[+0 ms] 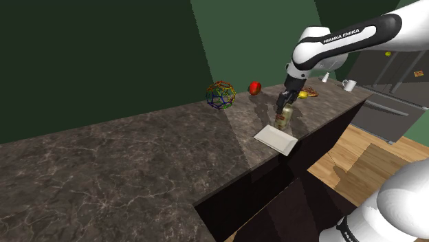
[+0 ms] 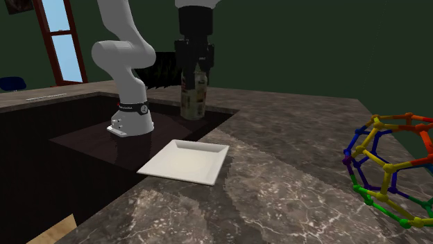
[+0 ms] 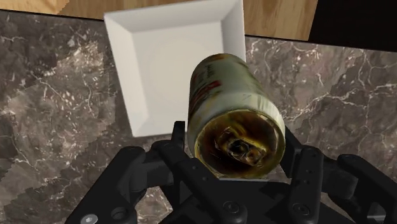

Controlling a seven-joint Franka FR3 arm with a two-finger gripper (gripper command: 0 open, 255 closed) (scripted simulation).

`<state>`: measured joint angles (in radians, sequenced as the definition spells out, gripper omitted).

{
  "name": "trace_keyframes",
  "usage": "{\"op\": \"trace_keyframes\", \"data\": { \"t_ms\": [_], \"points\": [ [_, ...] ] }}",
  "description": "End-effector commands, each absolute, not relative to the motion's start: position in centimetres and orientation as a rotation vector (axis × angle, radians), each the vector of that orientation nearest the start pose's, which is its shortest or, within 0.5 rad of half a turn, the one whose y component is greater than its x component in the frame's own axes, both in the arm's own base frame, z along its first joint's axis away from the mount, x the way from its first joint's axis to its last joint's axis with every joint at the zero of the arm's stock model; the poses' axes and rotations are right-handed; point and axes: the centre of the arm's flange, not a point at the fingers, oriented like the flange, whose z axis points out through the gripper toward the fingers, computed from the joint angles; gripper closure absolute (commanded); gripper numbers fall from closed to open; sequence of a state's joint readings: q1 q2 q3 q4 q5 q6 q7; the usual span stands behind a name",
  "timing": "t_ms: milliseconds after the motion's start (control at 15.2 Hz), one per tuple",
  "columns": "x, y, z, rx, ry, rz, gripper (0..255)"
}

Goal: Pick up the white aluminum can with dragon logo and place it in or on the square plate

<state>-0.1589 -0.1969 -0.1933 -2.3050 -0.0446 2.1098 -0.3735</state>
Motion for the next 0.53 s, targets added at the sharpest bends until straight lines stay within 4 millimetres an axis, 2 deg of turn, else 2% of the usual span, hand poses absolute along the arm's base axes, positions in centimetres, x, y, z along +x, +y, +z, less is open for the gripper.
{"op": "trace_keyframes", "data": {
  "t_ms": [0, 66, 462],
  "points": [
    [44.9, -19.4, 43.0, -3.141, -0.078, 0.002, 255],
    [45.0, -21.6, 43.4, -3.141, -0.078, 0.002, 255],
    [45.0, -21.6, 40.3, -3.141, -0.078, 0.002, 255]
  ]
}}
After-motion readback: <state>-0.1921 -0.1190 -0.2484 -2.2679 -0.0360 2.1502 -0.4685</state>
